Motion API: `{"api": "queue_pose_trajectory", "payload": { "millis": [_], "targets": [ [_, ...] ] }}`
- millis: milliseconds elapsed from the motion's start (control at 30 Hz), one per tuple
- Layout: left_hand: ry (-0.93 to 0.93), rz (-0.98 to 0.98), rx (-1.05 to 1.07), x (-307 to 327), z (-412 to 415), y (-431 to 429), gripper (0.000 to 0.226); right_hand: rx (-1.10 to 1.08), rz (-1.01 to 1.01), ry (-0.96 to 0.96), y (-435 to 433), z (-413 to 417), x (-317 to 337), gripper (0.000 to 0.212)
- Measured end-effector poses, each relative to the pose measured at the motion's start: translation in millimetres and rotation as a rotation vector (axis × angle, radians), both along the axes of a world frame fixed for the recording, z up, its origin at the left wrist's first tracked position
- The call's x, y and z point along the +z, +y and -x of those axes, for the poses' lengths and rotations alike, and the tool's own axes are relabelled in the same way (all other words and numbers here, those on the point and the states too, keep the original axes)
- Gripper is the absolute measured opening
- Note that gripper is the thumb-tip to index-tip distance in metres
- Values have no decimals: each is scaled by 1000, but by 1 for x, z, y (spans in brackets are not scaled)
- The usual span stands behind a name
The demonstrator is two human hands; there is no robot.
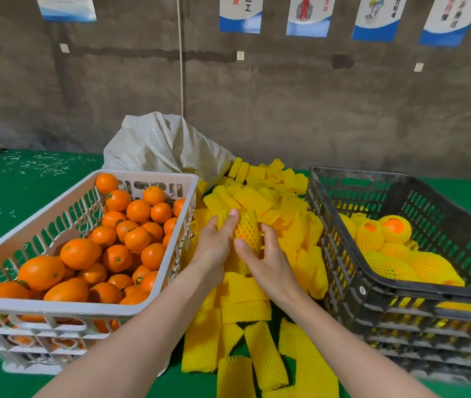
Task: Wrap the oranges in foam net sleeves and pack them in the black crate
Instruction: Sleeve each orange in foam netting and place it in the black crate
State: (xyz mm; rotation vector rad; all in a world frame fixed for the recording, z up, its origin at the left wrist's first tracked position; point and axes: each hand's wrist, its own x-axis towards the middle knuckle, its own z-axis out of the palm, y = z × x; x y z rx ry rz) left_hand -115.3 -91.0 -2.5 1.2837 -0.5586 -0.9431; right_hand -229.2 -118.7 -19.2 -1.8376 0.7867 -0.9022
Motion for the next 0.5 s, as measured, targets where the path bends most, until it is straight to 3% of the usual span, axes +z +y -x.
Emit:
{"api": "queue_pose_trajectory", "payload": {
  "millis": [100, 200, 233, 333, 500],
  "targets": [
    [-202, 50, 4, -2, 6, 0, 84, -45, -3, 0, -3, 1, -2, 56],
    [-228, -57, -100, 8, 7, 0, 84, -55, -3, -21, -7, 8, 2, 38],
    [-204, -95, -149, 9, 7, -3, 81, -55, 8, -7, -8, 10, 3, 42],
    [-172, -76, -112, 16, 15, -8, 40, -27, 64, 49, -12, 15, 7, 58],
    [2, -24, -80, 30, 31, -19, 41, 59, 89, -41, -15, 31, 21, 76]
  ]
}}
